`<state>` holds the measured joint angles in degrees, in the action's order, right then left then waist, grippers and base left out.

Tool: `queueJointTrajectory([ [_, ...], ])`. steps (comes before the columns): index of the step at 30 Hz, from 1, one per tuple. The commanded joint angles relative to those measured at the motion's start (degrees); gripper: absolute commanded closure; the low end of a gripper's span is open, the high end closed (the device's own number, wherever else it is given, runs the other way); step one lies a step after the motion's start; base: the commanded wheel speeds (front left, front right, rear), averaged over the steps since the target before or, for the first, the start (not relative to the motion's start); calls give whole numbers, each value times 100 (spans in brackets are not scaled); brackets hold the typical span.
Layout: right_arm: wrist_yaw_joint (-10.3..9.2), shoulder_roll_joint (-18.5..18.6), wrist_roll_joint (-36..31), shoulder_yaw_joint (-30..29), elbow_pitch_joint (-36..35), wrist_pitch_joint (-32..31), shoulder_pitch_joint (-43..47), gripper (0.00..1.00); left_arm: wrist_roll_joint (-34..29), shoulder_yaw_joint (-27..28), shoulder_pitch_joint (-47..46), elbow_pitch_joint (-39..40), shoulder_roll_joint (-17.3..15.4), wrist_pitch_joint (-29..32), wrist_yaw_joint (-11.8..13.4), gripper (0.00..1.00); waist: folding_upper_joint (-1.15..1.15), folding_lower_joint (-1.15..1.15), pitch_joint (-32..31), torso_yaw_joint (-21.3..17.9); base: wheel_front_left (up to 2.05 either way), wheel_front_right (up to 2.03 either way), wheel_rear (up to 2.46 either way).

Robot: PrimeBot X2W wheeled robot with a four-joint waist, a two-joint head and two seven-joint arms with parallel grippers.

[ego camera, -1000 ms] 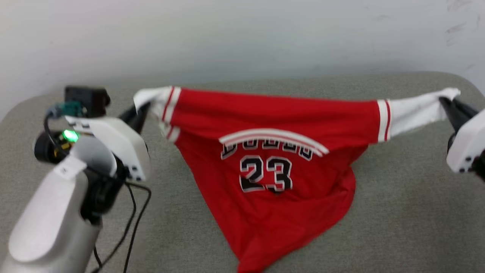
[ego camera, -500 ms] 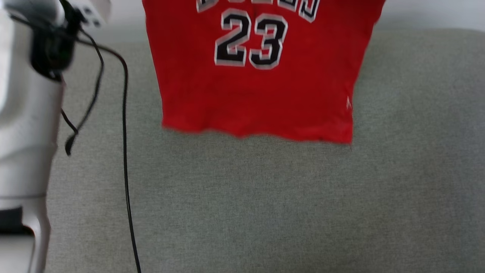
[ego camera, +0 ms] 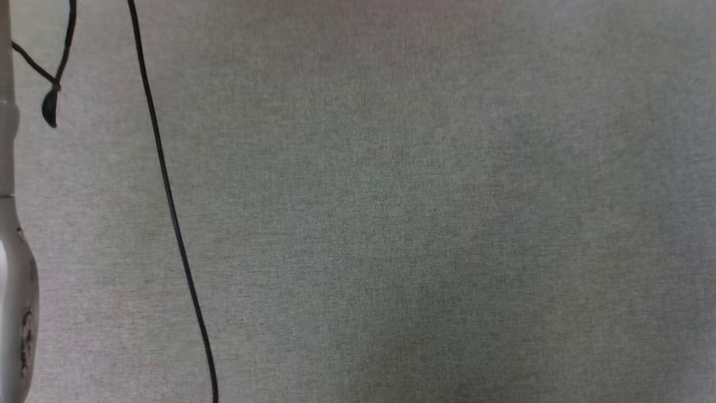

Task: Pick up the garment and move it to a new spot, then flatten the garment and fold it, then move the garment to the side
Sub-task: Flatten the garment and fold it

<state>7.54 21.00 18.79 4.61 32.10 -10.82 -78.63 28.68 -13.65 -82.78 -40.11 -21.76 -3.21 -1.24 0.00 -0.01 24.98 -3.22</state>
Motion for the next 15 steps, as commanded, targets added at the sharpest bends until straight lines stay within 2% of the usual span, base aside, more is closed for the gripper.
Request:
queueJointTrajectory([
  [1, -10, -44, 31, 57, 124, 105, -91, 100, 25, 41, -44, -128, -5, -113, -22, 100, 0, 1, 170, -14, 0, 0, 0],
  [15, -8, -417, 773, 819, 1344, 814, 490, 100, 382, 64, 743, -1507, 427, -997, -402, 100, 0, 1, 519, 55, 0, 0, 0],
])
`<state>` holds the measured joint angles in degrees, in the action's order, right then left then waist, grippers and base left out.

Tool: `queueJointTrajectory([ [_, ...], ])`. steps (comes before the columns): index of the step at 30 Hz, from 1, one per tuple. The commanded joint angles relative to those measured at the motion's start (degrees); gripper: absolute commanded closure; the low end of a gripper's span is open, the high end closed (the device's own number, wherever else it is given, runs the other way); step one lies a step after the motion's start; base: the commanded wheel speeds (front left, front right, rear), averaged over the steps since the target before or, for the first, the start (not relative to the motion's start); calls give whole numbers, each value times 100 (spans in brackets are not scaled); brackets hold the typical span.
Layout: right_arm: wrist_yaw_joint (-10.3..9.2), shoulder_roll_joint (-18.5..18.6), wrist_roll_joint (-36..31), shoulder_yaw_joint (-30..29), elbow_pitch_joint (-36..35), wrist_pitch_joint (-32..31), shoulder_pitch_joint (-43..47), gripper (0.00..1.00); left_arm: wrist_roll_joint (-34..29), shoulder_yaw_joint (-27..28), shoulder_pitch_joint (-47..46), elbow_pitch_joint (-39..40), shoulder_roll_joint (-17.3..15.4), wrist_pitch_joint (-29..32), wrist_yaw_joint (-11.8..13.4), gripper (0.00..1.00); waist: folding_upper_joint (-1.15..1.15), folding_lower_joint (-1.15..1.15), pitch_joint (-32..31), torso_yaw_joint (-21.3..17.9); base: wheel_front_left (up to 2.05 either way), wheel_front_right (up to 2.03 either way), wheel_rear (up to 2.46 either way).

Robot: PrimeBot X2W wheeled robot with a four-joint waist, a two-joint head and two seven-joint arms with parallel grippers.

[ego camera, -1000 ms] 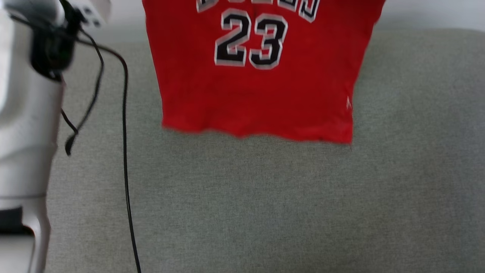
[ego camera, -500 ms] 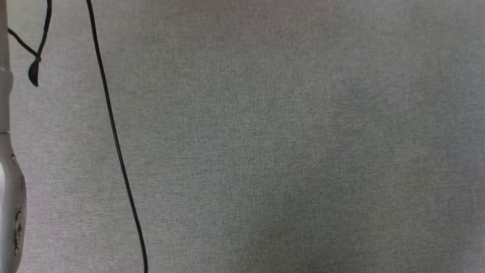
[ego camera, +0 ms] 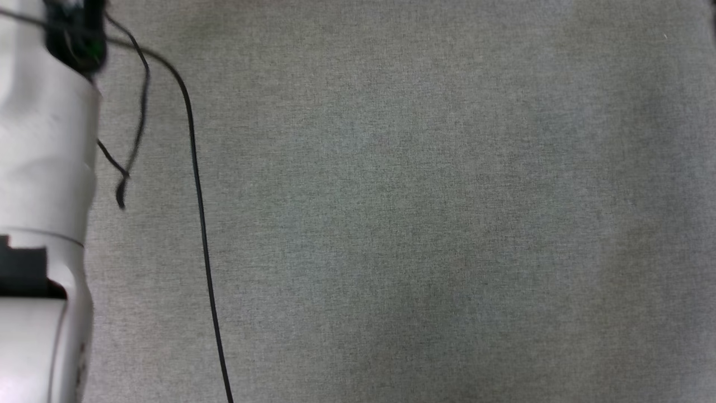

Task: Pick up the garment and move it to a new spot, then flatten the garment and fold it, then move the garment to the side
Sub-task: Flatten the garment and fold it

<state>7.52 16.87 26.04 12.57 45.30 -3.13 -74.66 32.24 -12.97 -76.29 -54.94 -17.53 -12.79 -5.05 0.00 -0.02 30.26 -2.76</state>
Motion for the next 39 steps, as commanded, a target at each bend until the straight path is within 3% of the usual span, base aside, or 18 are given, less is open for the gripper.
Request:
queueJointTrajectory([
  [1, -6, 8, 127, 74, 62, 90, 189, 100, 47, -11, 195, -99, 38, -77, -52, 100, 0, 2, -20, 20, 0, 0, 0],
  [8, -6, 152, 714, 400, 129, 445, 1353, 100, 171, 80, 1246, -186, 213, -239, -189, 100, 0, 2, -369, 93, 0, 0, 0],
  [13, -7, 247, 1077, 586, -10, 718, 2310, 100, 15, 517, 2357, 599, 163, -250, -176, 100, 0, 2, -762, 74, 0, 0, 0],
  [21, -9, 436, 1382, 720, -414, 1022, 3730, 100, -395, 1186, 4388, 1814, 384, -252, -154, 100, 0, 2, -1583, 31, 0, 0, 0],
  [31, -10, 462, 1106, 379, -1142, 923, 5501, 100, -743, 1576, 6396, 2818, 634, -253, -13, 100, 0, 2, -2598, 48, 0, 0, 0],
  [39, -11, 235, 400, -504, -2026, 655, 7201, 100, -813, 1594, 7852, 3614, 775, -163, 202, 100, 0, 2, -3191, 177, 0, 0, 0],
])
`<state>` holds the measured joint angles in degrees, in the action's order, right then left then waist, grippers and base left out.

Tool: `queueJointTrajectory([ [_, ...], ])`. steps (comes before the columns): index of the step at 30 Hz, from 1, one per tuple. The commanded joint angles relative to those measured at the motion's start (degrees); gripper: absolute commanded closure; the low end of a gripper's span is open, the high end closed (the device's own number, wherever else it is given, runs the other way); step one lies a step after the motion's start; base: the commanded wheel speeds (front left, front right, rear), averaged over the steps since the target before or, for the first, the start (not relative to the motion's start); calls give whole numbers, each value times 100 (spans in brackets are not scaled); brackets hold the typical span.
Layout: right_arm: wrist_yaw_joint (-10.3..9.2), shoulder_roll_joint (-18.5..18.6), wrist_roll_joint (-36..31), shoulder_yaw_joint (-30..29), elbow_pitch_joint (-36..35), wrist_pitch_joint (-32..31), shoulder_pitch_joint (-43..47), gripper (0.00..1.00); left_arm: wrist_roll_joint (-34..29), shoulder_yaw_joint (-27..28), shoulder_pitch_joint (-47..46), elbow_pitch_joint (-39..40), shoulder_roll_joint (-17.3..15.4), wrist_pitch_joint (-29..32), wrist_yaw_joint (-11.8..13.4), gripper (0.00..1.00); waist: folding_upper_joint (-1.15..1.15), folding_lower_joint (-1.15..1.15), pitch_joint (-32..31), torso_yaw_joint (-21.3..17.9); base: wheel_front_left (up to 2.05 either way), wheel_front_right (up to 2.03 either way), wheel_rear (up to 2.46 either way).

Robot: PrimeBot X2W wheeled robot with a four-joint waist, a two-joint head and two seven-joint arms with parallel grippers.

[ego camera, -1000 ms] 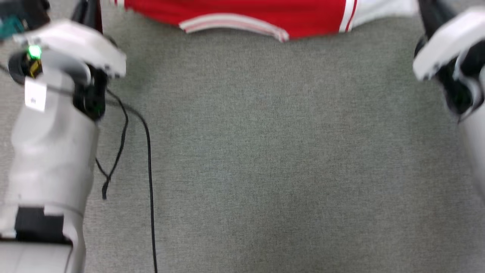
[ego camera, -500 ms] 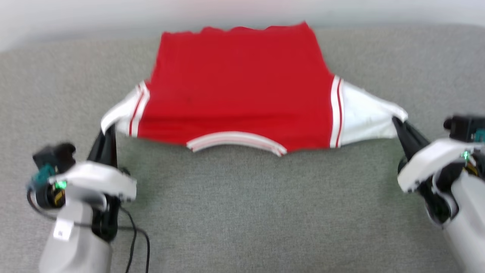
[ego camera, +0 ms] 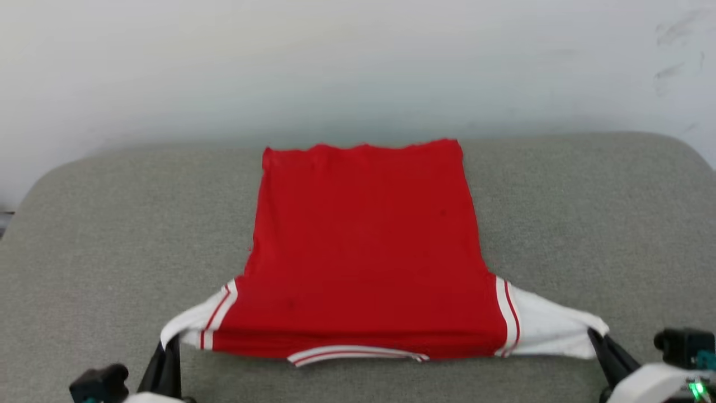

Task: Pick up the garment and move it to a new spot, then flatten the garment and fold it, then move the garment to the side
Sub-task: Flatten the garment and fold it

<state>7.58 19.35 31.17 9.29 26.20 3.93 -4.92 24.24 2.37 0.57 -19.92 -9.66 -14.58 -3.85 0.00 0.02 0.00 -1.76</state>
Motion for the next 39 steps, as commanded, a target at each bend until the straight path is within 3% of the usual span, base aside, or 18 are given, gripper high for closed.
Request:
queueJointTrajectory([
  [1, -16, -58, -259, -296, -257, -123, 448, 100, -10, 51, 342, 222, 4, 52, 112, 100, 0, -2, -201, 97, 0, 0, 0],
  [8, -15, -660, -1258, -1064, -1536, -731, 1818, 100, -141, -111, 1240, 990, 52, 344, 295, 100, 0, -2, -332, 213, 0, 0, 0],
  [14, -13, -1055, -1678, -1222, -2141, -1158, 2321, 100, -259, -293, 1505, 1376, 74, 480, 367, 100, 0, -2, -303, 247, 0, 0, 0],
  [15, -13, -1107, -1674, -1225, -2212, -1181, 2328, 68, -278, -332, 1512, 1428, 90, 506, 374, 100, 0, -2, -286, 253, 0, 0, 0],
  [16, -13, -1156, -1660, -1227, -2266, -1169, 2293, 60, -297, -365, 1493, 1468, 102, 509, 373, 100, 0, -2, -269, 260, 0, 0, 0],
  [17, -13, -1178, -1642, -1206, -2314, -1152, 2235, 0, -313, -413, 1459, 1504, 103, 528, 371, 100, 0, -2, -247, 272, 0, 0, 0],
  [23, -11, -1215, -1405, -1409, -2375, -683, 1534, 0, -350, -649, 1189, 1602, 191, 592, 304, 100, 0, -2, -54, 403, 0, 0, 0],
  [28, -10, -1088, -1472, -1842, -2002, -394, 485, 0, -510, -847, 867, 1749, 258, 439, 316, 100, 0, -2, 289, 652, 0, 0, 0],
  [39, -11, -209, -1227, -1705, 39, -1448, -2684, 0, -673, -1420, -254, 1725, 503, 114, 113, 100, 0, -2, 1499, 1454, 0, 0, 0],
])
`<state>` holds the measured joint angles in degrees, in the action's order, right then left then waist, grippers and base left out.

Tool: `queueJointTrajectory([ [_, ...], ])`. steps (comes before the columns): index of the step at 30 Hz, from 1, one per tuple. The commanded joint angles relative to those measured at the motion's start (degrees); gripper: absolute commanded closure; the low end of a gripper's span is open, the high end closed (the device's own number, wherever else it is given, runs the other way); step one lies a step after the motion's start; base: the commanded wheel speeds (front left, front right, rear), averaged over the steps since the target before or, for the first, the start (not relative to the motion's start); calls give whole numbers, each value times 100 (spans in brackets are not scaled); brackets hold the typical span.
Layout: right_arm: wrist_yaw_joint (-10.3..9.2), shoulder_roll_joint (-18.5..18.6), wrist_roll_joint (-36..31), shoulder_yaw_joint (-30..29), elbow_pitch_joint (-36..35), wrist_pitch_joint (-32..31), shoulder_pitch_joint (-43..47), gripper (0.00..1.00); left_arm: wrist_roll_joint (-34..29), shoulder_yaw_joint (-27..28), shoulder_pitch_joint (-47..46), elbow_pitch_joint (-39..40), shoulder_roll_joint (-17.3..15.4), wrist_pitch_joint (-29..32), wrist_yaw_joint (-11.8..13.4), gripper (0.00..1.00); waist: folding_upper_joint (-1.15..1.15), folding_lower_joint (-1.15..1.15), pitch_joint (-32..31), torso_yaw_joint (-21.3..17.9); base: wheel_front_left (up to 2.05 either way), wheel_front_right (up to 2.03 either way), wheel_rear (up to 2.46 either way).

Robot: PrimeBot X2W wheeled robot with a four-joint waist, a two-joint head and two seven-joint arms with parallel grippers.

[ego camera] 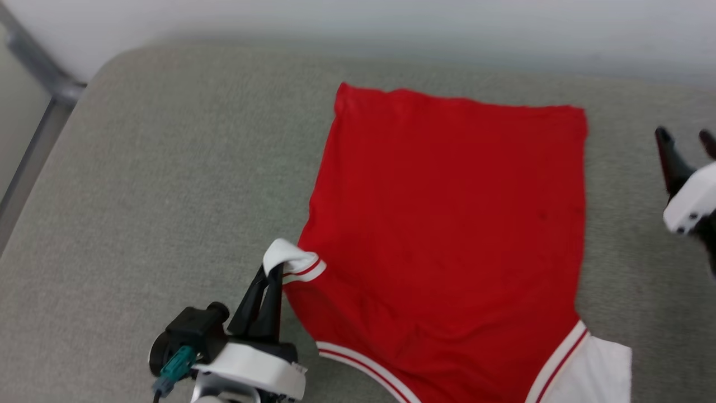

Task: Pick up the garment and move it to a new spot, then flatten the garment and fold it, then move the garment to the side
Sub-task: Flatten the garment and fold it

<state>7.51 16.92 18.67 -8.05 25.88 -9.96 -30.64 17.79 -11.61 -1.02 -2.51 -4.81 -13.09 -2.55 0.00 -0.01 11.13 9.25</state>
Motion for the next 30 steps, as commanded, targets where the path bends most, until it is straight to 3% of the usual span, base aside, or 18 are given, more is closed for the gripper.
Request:
queueJointTrajectory([
  [1, -3, 122, 38, 70, 219, -232, -379, 0, -36, -64, -181, -31, 41, -61, -35, 100, 0, 1, 478, 415, 0, 0, 0],
  [5, -3, 463, 8, 242, 849, -1238, -1352, 0, -21, -310, -500, -15, 116, -145, -83, 100, 0, 1, 892, 671, 0, 0, 0],
  [12, -4, 691, -161, 304, 1576, -2524, -2439, 0, 80, -612, -889, 6, 181, -209, -132, 100, 0, 1, 1428, 1023, 0, 0, 0],
  [19, -3, 634, -151, 359, 2149, -3222, -2586, 0, 200, -764, -1025, 114, 197, -221, -105, 100, 0, 1, 1674, 1178, 0, 0, 0],
  [22, -2, 576, -133, 407, 2537, -3875, -2355, 0, 256, -792, -1022, 129, 196, -221, -60, 100, 0, 1, 1698, 1184, 0, 0, 0],
  [23, -2, 575, -135, 389, 2612, -4028, -2296, 20, 260, -802, -1024, 127, 196, -221, -48, 100, 0, 1, 1701, 1186, 0, 0, 0],
  [24, -3, 565, -134, 338, 2697, -4191, -2257, 79, 261, -820, -1030, 121, 197, -221, -39, 100, 0, 1, 1699, 1188, 0, 0, 0],
  [25, -4, 560, -165, 309, 2747, -4302, -2231, 100, 272, -834, -1035, 112, 197, -222, -32, 100, 0, 1, 1692, 1189, 0, 0, 0],
  [30, -5, 647, -310, 248, 2443, -4039, -2344, 100, 298, -861, -1024, 31, 195, -222, 1, 100, 0, 1, 1568, 1176, 0, 0, 0],
])
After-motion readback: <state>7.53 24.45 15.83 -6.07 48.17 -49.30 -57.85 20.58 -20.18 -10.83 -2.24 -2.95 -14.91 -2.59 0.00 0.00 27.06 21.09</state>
